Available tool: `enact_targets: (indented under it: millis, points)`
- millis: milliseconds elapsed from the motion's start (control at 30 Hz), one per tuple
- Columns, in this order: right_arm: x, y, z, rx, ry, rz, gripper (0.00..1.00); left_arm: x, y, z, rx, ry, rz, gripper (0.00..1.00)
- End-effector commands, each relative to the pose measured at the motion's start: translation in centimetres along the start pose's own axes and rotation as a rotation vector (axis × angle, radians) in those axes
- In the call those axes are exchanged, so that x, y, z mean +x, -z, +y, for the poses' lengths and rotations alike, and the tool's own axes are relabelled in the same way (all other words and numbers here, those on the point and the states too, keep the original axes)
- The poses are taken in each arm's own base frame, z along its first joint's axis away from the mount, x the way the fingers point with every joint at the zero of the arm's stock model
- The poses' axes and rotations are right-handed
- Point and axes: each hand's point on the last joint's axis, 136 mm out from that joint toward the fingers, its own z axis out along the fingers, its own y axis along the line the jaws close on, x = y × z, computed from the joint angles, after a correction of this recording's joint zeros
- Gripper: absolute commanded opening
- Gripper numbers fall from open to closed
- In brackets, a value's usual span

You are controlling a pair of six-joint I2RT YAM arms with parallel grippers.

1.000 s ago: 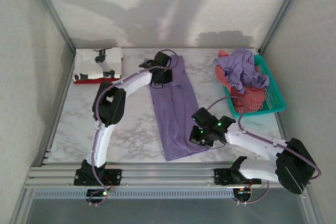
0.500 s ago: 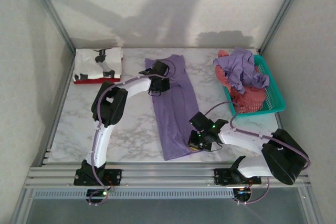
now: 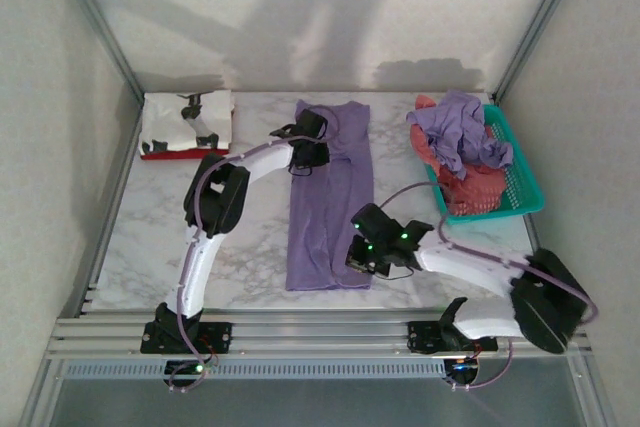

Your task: Fold and stack the t-shirts

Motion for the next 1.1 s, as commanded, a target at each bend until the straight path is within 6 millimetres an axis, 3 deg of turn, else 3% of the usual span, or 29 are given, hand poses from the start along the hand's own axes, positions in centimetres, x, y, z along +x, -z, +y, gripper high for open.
enact_targets:
  millis: [0, 100, 233, 500, 667, 800, 967, 1067]
  points:
    - [-1.0, 4.3, -3.4, 0.130, 0.015, -0.109, 0.22, -3.0, 6.2, -2.5, 0.042, -0.025, -0.088, 0.19]
    - [-1.6, 5.8, -5.0, 0.116, -0.019, -0.127, 0.26, -2.5, 8.5, -3.3, 0.056, -0.044, -0.088, 0.26]
    - [-1.8, 6.1, -6.5, 0.101, -0.043, -0.110, 0.29, -0.1, 10.2, -4.0, 0.054, -0.072, -0.055, 0.33]
    - [0.4, 3.8, -7.0, 0.088, -0.002, 0.059, 0.34, 7.8, 13.6, 0.4, -0.013, -0.026, 0.030, 0.37]
    - [1.1, 2.6, -7.0, 0.072, -0.015, 0.116, 0.36, 13.1, 15.3, 2.1, -0.040, -0.021, 0.092, 0.38]
    - [1.8, 1.7, -7.3, 0.072, -0.014, 0.151, 0.43, 16.5, 16.7, 4.2, -0.089, -0.001, 0.118, 0.38]
    - [2.2, 1.0, -7.0, 0.037, -0.017, 0.177, 0.48, 20.1, 18.6, 4.8, -0.072, 0.031, 0.137, 0.39]
    - [2.6, 0.4, -6.9, 0.022, -0.018, 0.199, 0.47, 23.3, 18.9, 5.3, -0.088, 0.028, 0.178, 0.39]
